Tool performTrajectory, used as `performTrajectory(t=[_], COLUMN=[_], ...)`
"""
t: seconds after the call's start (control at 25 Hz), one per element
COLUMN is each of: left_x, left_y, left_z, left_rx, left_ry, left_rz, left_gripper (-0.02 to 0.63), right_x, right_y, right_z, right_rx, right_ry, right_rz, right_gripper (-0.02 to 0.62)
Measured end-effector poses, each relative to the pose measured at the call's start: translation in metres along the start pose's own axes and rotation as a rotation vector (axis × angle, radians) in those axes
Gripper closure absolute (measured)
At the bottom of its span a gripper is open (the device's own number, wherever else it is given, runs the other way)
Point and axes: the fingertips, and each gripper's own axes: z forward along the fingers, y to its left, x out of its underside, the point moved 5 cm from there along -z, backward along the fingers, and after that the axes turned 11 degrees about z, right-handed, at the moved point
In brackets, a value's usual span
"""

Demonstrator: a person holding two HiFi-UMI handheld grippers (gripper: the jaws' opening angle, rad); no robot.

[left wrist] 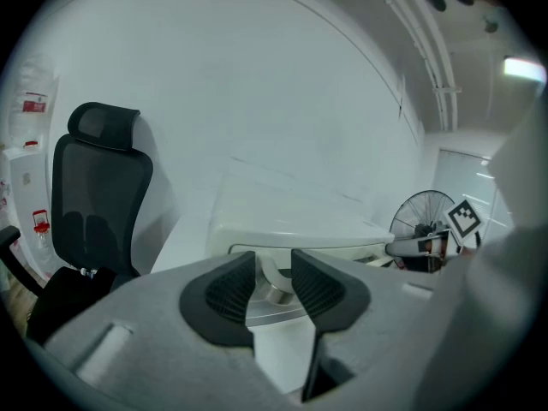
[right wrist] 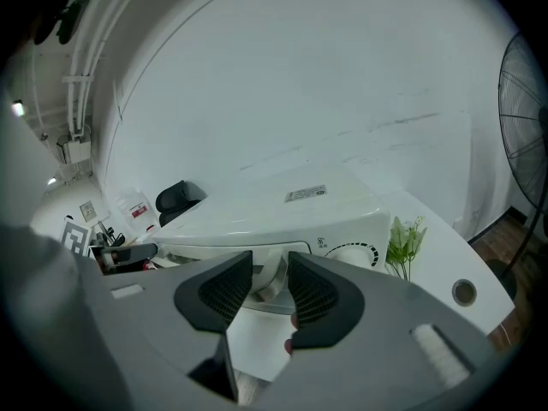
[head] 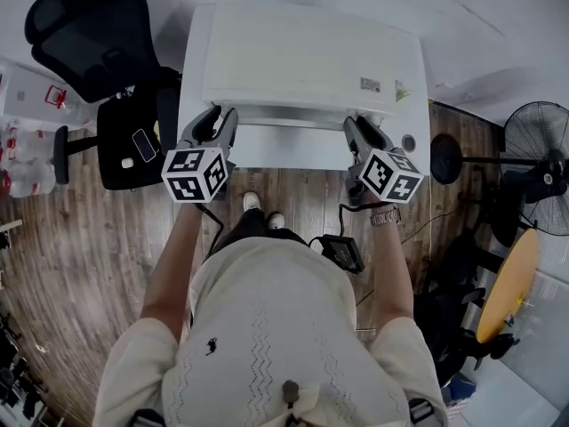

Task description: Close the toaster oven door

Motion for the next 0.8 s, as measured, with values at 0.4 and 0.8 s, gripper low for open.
performTrajectory(t=[0.4, 0.8], left_x=[0.011, 0.031], left_y=[-0.023, -0.076], left_z=[-0.024, -0.068], left_rx=[0.016, 0.043], left_ry=[-0.042, -0.043], left_rz=[0.086, 0.231], left_gripper=[0.487, 0.606], right_x=[0.023, 0.06], right_y=[-0.002, 0.028], right_z=[-0.037, -0.076], right_rx=[-0.018, -0.131], right_ry=[-0.065, -0.068], right_rz=[-0.002, -0.104], right_gripper=[0.508, 0.586])
